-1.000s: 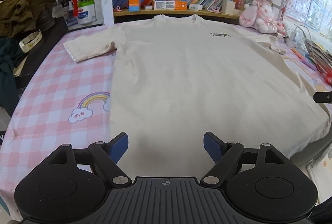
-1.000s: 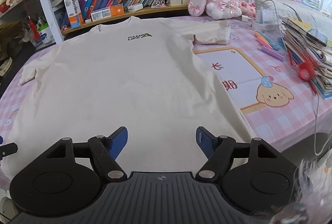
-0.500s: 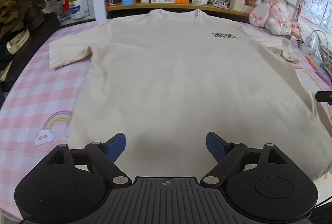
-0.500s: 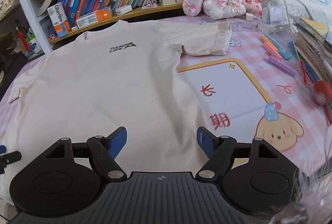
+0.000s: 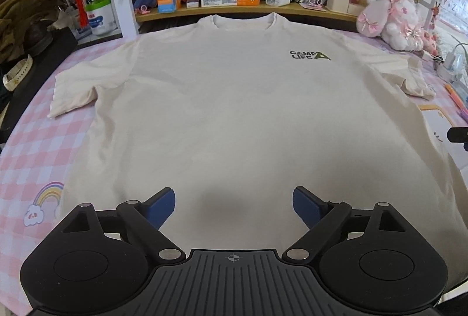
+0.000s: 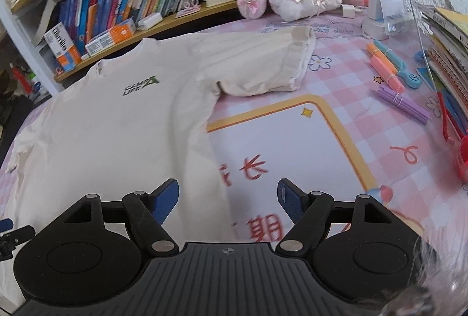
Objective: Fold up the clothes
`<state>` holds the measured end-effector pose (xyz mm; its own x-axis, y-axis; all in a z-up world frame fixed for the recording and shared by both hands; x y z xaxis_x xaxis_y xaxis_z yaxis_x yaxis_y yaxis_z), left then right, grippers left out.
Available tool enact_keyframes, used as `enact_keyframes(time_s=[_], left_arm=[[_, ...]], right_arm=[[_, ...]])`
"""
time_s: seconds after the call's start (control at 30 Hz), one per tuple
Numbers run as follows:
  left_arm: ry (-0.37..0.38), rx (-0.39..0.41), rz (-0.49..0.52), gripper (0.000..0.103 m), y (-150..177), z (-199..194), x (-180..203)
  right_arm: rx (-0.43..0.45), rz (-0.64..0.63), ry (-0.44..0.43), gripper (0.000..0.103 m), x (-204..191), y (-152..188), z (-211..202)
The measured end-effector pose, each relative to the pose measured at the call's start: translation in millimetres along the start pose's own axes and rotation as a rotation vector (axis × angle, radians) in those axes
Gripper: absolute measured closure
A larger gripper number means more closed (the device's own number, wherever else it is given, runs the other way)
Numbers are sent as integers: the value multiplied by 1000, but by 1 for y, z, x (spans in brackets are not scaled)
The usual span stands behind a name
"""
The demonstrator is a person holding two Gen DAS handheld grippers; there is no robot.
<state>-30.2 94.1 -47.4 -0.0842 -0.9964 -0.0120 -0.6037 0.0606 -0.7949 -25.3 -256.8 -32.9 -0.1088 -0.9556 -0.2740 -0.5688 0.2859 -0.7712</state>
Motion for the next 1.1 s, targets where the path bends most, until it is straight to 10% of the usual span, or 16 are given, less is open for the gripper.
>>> enact_keyframes(time_s=[1.1], left_arm=[[-48,-48,-39,0,5,46,13]], right_arm=[[-40,189,-22,53,43,-47,85]])
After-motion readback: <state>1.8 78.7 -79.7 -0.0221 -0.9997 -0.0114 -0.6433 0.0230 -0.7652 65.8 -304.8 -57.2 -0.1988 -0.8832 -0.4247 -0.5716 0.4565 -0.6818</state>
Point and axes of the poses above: each gripper's, at about its wrist camera, not at the fingertips, and z roughly the way its jaws point, x to its right, y to its underside, the point moved 4 cm from there along z, roughly the way its jaws point, and after that the axes turned 14 degrees about x, right-handed, at the moved point
